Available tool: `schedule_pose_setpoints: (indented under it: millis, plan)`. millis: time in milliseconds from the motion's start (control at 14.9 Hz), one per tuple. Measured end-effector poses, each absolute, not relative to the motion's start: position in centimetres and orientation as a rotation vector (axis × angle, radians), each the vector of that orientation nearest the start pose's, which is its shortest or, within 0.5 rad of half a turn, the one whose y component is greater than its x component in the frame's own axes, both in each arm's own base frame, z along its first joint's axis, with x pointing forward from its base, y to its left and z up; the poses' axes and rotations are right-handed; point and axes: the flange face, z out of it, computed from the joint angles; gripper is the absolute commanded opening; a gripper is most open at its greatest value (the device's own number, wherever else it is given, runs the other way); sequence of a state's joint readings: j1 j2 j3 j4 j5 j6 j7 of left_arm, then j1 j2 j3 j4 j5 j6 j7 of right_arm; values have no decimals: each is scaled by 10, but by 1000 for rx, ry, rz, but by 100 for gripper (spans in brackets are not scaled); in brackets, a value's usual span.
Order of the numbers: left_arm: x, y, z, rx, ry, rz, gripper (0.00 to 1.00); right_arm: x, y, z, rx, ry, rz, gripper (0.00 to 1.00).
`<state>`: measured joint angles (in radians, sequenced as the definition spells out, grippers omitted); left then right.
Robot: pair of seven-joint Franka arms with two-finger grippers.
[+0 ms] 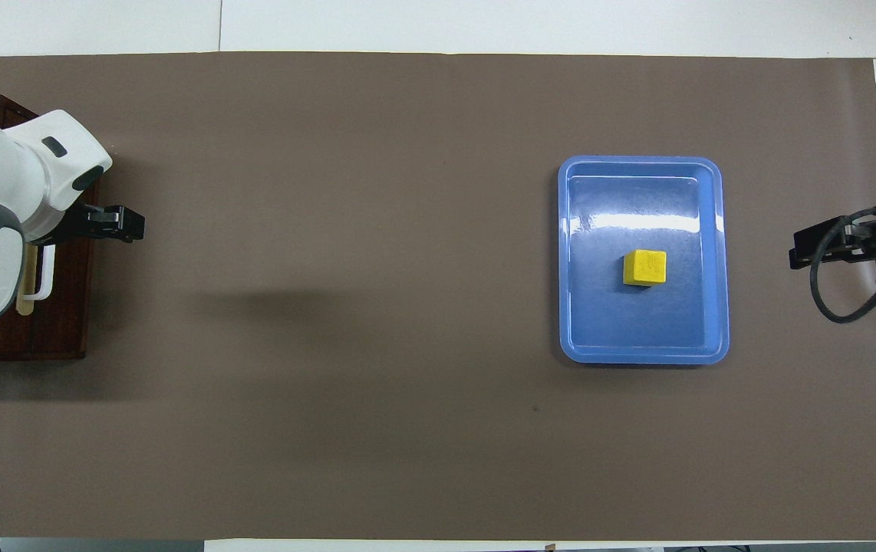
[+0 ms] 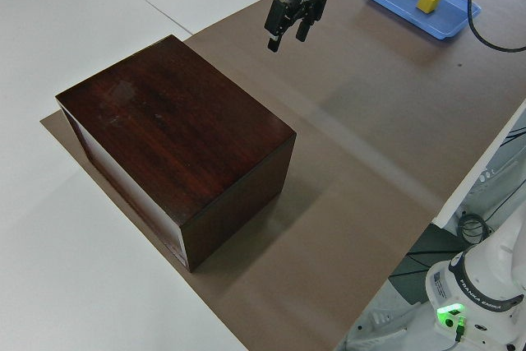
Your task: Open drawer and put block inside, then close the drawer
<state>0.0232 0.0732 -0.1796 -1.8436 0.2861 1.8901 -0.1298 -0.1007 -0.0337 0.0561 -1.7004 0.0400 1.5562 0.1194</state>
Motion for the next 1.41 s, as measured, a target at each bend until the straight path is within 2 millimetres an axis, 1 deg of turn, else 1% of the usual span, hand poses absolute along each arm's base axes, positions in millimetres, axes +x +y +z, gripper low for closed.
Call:
schedule_pose_setpoints:
  millis: [135,202,337,538,673,808,1010,1144,1212,1279,1413]
  plan:
    - [584,-56,453,-2802,228,-12,100,537,-19,564,-2985,561,221,100]
    - [586,-49,442,-2766,257,-13,100,538,-20,553,-2920,708,250,100]
    - [590,-35,432,-2737,294,-22,100,543,-21,527,-2742,997,324,100]
    - [590,-11,422,-2737,334,-36,100,551,-28,480,-2410,1374,444,100]
    - [586,-9,411,-2742,349,-35,100,556,-32,449,-2212,1557,539,100]
    - [584,-11,404,-2745,363,-35,100,560,-35,425,-2082,1671,597,100]
    - [582,-14,395,-2748,386,-62,100,558,-32,389,-1911,1744,698,100]
    - [582,-19,394,-2749,398,-78,100,558,-38,359,-1850,1781,764,100]
    - [582,-27,394,-2750,403,-85,100,559,-42,344,-1826,1799,793,100]
    - [581,-40,394,-2751,402,-96,100,562,-44,331,-1796,1812,817,100]
    - [577,-77,394,-2756,404,-123,100,568,-46,314,-1735,1833,824,100]
